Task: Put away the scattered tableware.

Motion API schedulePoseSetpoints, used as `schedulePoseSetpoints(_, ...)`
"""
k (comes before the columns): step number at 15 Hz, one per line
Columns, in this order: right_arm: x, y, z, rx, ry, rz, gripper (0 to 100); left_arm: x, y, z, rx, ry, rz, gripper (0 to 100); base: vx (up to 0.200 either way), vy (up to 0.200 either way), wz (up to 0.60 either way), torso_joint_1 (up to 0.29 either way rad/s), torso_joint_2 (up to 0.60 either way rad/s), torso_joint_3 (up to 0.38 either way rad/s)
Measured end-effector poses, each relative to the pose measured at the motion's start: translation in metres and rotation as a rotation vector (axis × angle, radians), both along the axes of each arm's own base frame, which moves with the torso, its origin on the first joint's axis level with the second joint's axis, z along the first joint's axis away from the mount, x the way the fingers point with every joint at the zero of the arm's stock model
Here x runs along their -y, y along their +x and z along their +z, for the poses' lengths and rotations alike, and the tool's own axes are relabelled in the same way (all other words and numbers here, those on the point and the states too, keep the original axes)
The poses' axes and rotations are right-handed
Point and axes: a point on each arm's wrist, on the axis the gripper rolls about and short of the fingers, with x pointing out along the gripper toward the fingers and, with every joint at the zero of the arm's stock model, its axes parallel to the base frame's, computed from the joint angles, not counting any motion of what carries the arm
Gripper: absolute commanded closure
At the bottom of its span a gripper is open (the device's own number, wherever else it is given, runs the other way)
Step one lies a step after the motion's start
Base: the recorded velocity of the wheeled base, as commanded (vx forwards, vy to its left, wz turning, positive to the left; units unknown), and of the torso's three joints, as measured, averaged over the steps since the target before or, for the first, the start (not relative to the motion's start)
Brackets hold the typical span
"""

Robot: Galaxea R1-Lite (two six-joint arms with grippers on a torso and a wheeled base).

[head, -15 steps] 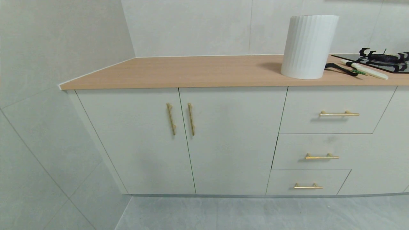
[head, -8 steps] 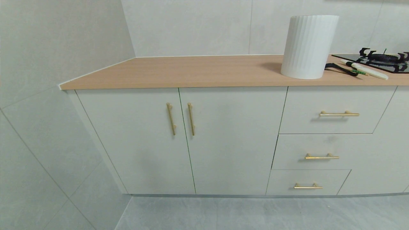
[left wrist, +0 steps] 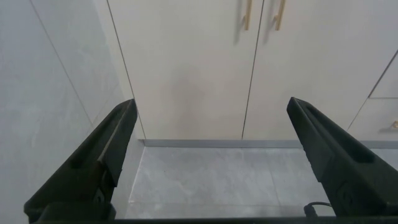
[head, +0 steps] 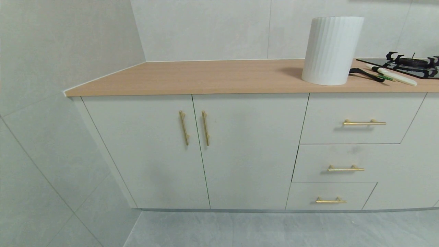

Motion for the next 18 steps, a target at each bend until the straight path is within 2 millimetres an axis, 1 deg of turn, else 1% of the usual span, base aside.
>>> schedulePoseSetpoints(12,0.0000,0.0000,0.0000,0.000,0.002,0.000,0,0.0000,0.0000,0.0000,0.000,-0.004,0.000,0,0.000,-0.200,0.00,0.004,0.00,0.002)
schedulePoseSetpoints(18,0.0000,0.0000,0.0001,0.000,0.002,-0.001,0,0.0000,0.0000,0.0000,0.000,-0.004,-0.001,0,0.000,0.000,0.00,0.000,0.00,0.000)
